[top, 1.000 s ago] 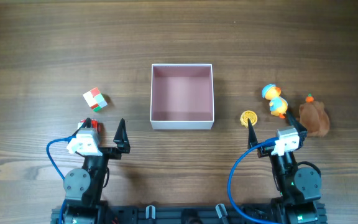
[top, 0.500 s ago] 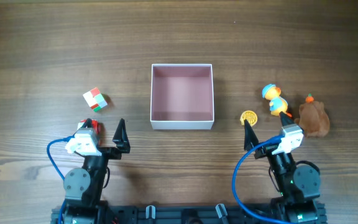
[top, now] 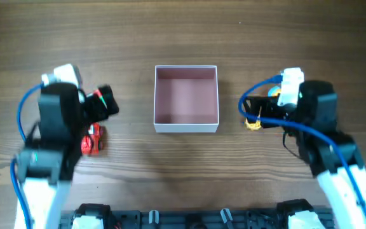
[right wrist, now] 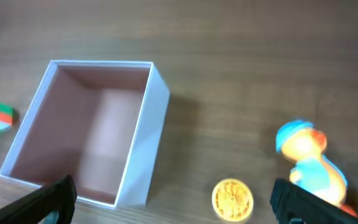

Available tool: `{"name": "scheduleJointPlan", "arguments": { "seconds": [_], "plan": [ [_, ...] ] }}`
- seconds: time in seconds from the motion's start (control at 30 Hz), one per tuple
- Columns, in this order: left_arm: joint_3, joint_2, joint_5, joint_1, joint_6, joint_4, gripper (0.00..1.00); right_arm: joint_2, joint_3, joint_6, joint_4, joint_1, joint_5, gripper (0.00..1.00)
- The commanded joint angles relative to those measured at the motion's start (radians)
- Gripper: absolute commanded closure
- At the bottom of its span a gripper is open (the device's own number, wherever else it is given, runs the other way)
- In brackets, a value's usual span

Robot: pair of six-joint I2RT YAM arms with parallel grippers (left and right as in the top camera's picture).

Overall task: Pack container
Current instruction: 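Reach the left gripper down and grasp the red toy truck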

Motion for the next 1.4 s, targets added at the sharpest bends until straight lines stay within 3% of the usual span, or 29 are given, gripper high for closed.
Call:
{"name": "scheduleJointPlan", "arguments": {
  "seconds": [0.0,0.13,0.17,0.2,0.3,0.6,0.9,1.0,1.2,1.37],
  "plan": [
    [0.185,0.189,0.013,0.043,-0.016,-0.195,0.00,0.106,0.077,0.013,-0.110,0.005,-0.028,0.00],
    [0.190,0.233,0.021,0.146,-0.045,-0.336,0.00,0.151,0.077,-0.011,-0.168,0.005,0.003,0.00],
    [0.190,0.230,0.062,0.201,-0.009,-0.354,0.00,0.151,0.077,-0.011,-0.167,0.005,0.011,0.00],
    [0.180,0.232,0.125,0.251,0.101,-0.352,0.00,0.151,0.077,-0.011,-0.168,0.005,0.011,0.00],
    [0.114,0.272,0.122,0.298,0.173,-0.317,0.00,0.151,0.077,-0.010,-0.168,0.005,0.011,0.00],
    [0.045,0.540,0.153,0.303,0.488,-0.255,0.00,0.151,0.077,-0.008,-0.200,0.005,0.010,0.00],
    [0.026,0.730,0.171,0.303,0.489,-0.270,0.04,0.151,0.077,-0.002,-0.199,0.005,0.011,0.00],
    [0.025,0.730,0.171,0.303,0.485,-0.297,0.20,0.151,0.077,-0.002,-0.199,0.005,0.011,0.00],
    [0.024,0.730,0.167,0.303,0.477,-0.337,0.29,0.151,0.077,-0.002,-0.203,0.005,0.011,0.00],
    [-0.018,0.730,0.167,0.303,0.431,-0.303,0.27,0.151,0.077,-0.002,-0.208,0.005,0.011,0.00]
  ]
}}
